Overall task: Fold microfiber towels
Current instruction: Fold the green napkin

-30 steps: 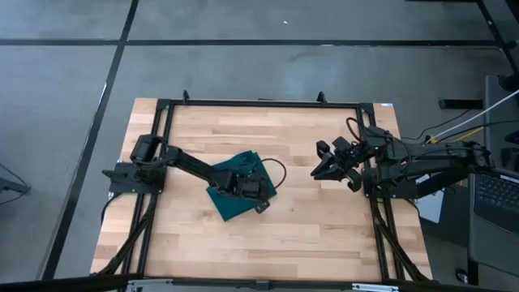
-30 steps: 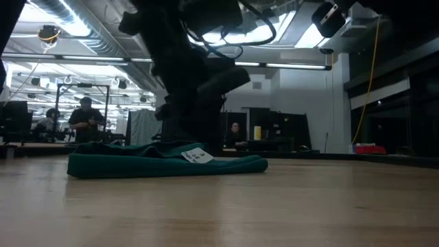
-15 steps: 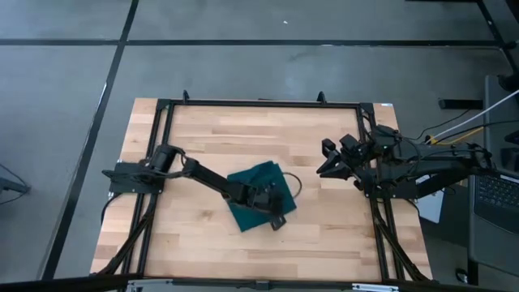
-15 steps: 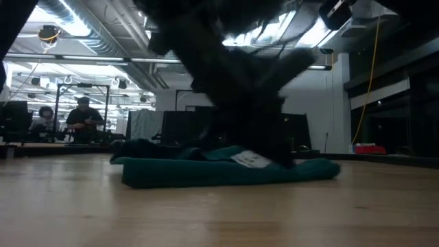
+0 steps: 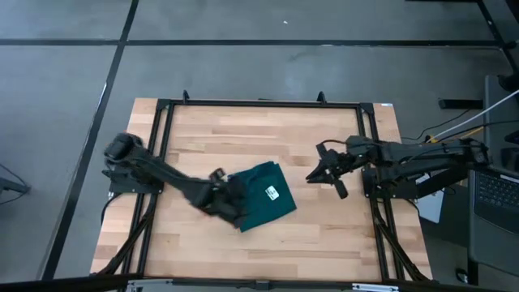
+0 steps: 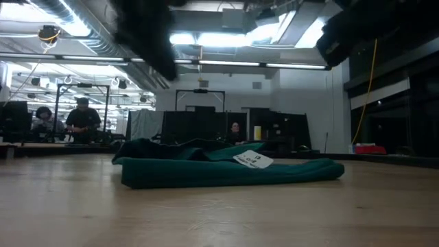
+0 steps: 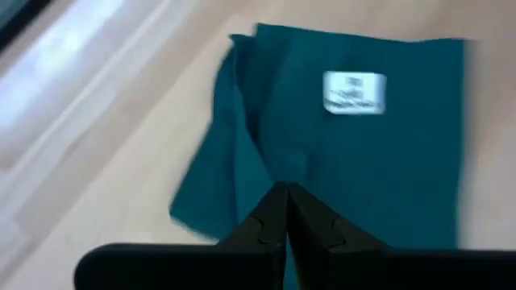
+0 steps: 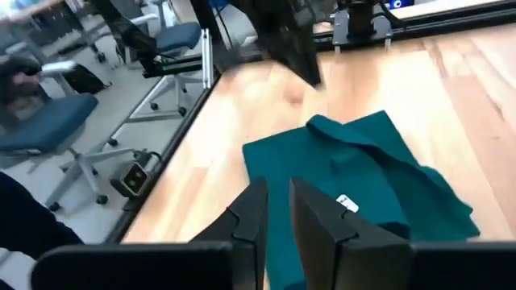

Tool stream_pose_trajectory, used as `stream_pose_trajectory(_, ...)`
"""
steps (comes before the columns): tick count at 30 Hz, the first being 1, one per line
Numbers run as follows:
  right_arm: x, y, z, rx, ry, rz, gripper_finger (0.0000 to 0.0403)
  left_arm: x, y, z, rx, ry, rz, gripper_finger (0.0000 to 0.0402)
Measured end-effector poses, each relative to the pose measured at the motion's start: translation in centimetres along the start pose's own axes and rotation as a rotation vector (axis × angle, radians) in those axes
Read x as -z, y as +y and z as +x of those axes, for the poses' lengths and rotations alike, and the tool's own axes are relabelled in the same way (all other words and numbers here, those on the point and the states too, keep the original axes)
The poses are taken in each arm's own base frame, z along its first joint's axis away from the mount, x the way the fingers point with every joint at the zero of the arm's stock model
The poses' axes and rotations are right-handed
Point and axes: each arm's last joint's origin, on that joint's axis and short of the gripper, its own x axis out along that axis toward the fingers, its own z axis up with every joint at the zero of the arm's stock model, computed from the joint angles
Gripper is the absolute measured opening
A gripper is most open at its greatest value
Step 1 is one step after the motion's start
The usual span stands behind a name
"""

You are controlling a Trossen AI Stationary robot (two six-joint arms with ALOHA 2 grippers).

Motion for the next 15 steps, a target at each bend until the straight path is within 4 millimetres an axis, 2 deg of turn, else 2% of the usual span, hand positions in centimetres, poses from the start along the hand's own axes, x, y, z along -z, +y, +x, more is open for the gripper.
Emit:
stream_pose_trajectory(2,-0.1,-0.3,1.0,-0.022,-0.005,-0.019,0.0057,1.8,0.6,-1.3,0.037,0.022,0.023,0.0002)
stream_pose_trajectory(5,0.0,-0.8,2.6,-0.034,-0.008,-0.022,0.0069,4.6,0.3,-1.2,0.045,0.063,0.104,0.0002)
stream_pose_trajectory(7,0.3,-1.2,3.4,-0.030,0.003,-0.019,0.0079,5.6,0.2,-1.5,0.072,0.073,0.131,0.0002)
stream_pose_trajectory(11,0.4,-2.1,4.4,-0.015,-0.001,-0.010,0.0102,8.0,-0.4,0.8,0.117,0.133,0.189,0.0002)
stream_pose_trajectory(15,0.3,-2.6,4.4,0.002,-0.017,0.004,0.0119,7.7,-0.7,1.9,0.177,0.081,0.101,0.0002)
